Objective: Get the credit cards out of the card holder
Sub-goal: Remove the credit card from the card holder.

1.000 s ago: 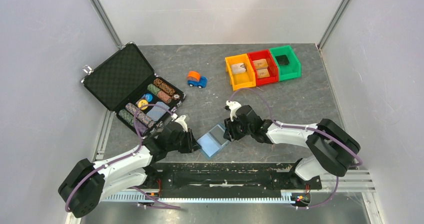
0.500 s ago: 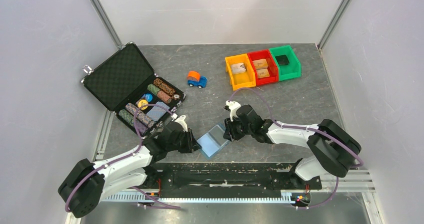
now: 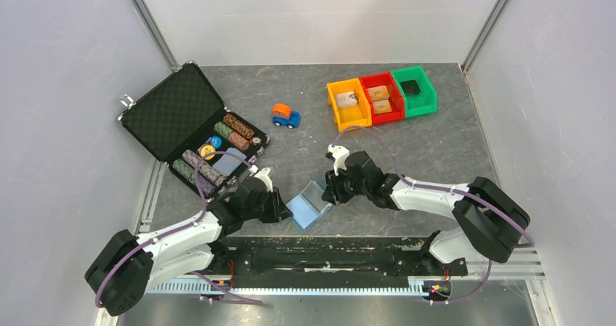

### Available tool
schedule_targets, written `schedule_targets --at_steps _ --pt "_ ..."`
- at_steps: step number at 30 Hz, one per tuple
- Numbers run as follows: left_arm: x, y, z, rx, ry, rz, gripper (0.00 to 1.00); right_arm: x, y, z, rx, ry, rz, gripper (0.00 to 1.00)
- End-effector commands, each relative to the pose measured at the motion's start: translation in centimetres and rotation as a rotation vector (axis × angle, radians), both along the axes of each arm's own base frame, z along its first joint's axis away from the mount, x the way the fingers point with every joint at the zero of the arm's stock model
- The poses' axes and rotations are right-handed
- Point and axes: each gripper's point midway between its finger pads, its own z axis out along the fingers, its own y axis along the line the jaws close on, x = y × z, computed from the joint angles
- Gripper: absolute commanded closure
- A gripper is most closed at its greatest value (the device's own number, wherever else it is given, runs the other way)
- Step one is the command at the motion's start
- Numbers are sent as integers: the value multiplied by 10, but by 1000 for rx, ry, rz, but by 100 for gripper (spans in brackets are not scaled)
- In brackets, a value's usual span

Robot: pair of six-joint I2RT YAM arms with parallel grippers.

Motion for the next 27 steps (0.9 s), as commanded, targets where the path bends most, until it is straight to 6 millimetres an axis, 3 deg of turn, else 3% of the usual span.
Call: schedule_targets --at_steps 1,4,27 --pt "9 -9 12 -39 -30 2 70 4 12 23 83 -51 34 70" --pt "9 -9 13 -38 -29 0 70 0 17 27 112 -46 59 72" --pt "11 -12 18 -54 -32 7 68 -26 36 31 208 31 154 62"
